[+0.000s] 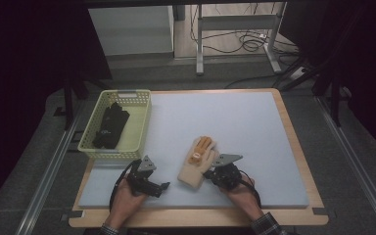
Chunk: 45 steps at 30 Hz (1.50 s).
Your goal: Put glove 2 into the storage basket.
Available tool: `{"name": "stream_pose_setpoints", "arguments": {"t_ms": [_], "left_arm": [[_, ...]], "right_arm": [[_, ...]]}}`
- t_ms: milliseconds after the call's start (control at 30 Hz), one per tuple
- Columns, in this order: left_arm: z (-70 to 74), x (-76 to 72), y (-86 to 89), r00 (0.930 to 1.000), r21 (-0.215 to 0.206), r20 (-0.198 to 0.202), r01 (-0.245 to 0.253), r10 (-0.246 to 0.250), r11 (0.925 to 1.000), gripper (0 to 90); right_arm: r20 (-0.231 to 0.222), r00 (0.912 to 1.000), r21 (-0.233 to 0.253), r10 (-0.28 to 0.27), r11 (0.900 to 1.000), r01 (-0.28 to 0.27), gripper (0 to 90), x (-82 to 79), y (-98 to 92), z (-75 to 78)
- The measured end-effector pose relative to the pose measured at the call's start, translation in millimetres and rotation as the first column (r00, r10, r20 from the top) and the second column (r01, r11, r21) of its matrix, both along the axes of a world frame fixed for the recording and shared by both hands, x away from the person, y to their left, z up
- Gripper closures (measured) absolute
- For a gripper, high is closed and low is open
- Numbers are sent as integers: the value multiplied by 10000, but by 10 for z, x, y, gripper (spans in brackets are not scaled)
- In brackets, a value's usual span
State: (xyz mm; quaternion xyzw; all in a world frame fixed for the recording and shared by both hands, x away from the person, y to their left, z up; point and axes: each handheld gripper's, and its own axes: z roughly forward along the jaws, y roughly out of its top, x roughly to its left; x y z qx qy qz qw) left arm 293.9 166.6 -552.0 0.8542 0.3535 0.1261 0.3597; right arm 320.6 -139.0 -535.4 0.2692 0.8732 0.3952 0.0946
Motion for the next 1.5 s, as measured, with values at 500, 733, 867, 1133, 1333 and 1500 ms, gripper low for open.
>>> {"name": "stream_pose_setpoints", "arguments": {"t_ms": [500,733,867,1133,1333,1500], "left_arm": [[0,-1,-1,10000,-2,-9,-9,9,10000,24],[0,-1,0,10000,-6,-10,-9,9,10000,24],[0,-1,0,10000,-9,-12,-8,8,10000,24],[0,-1,0,10000,-10,-9,-9,9,10000,24],[0,-1,0,10000,-11,-9,-11,11,10000,24],[0,0,0,10000,-8,-7,-7,7,10000,24]], "right_arm": [[700,9975,-401,134,9991,-106,885,160,437,-26],[587,9982,-303,105,9995,-87,872,159,432,-25],[443,9989,-231,154,9996,-144,852,141,395,-20],[508,9987,-262,103,9996,-89,816,102,303,2],[546,9985,-198,-54,9998,65,783,84,197,37],[657,9975,-224,-265,9994,281,736,63,90,86]]}}
